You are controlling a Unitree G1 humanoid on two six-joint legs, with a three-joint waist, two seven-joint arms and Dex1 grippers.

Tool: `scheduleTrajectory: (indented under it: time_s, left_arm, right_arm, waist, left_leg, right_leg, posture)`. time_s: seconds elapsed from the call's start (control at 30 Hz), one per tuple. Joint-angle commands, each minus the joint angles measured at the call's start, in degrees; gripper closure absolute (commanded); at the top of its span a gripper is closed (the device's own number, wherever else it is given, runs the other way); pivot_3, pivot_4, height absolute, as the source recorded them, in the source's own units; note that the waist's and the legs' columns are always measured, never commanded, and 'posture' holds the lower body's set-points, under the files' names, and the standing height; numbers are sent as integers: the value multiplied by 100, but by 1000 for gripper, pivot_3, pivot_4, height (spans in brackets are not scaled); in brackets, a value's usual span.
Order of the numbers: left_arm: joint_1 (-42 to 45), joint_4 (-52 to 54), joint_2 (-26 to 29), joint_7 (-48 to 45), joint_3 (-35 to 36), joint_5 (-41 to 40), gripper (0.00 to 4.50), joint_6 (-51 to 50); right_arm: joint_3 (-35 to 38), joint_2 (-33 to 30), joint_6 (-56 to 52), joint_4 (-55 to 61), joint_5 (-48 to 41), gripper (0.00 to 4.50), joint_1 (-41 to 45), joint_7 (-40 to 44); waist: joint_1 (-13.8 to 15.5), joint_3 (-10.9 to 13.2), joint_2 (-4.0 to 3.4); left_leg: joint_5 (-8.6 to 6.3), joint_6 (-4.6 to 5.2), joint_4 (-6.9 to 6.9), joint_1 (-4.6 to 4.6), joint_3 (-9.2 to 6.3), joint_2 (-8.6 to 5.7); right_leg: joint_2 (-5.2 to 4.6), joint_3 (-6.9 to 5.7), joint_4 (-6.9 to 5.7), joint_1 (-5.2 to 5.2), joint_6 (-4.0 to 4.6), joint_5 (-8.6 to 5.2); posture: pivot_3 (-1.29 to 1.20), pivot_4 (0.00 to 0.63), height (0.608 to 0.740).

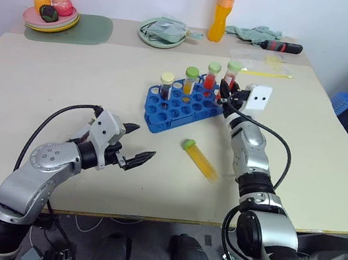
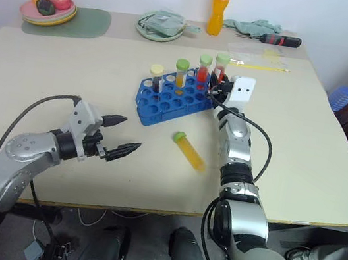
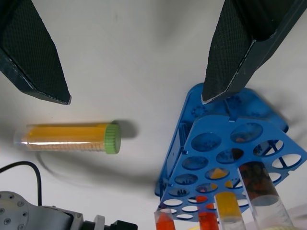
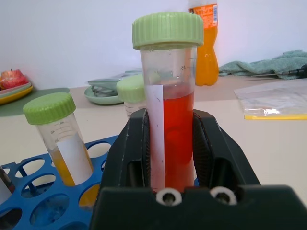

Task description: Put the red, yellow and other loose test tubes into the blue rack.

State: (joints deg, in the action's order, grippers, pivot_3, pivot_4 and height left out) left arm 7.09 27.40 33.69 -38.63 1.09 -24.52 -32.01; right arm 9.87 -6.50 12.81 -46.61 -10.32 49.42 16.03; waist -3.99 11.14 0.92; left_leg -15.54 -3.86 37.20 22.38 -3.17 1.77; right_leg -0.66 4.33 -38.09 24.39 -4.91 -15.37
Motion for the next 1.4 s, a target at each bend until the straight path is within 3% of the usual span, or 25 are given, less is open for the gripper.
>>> scheduleTrajectory:
  time_s: [0.03,0.47,1.4]
  left_arm:
    - [20,265,8,12,116,-130,0,7]
    - [66,285,33,31,89,-205,0,-70]
    - [55,298,-13,108,91,-227,0,-70]
  right_arm:
    - [67,44,299,-227,-23,3751,257,-58]
    - [165,99,805,-1299,-10,3751,776,-84]
    - [84,237,1522,-1802,270,3751,796,-62]
  waist:
    - [-2,0,0]
    - [-10,0,0]
    - [-23,0,-1]
  left_leg:
    - [0,0,0,0,0,0]
    - [0,0,-1,-1,0,0]
    - [0,0,-2,-3,1,1]
  right_leg:
    - [0,0,0,0,0,0]
    - [0,0,0,0,0,0]
    - [1,3,0,0,0,0]
  posture:
    - [0,150,740]
    - [0,150,740]
    - [0,150,740]
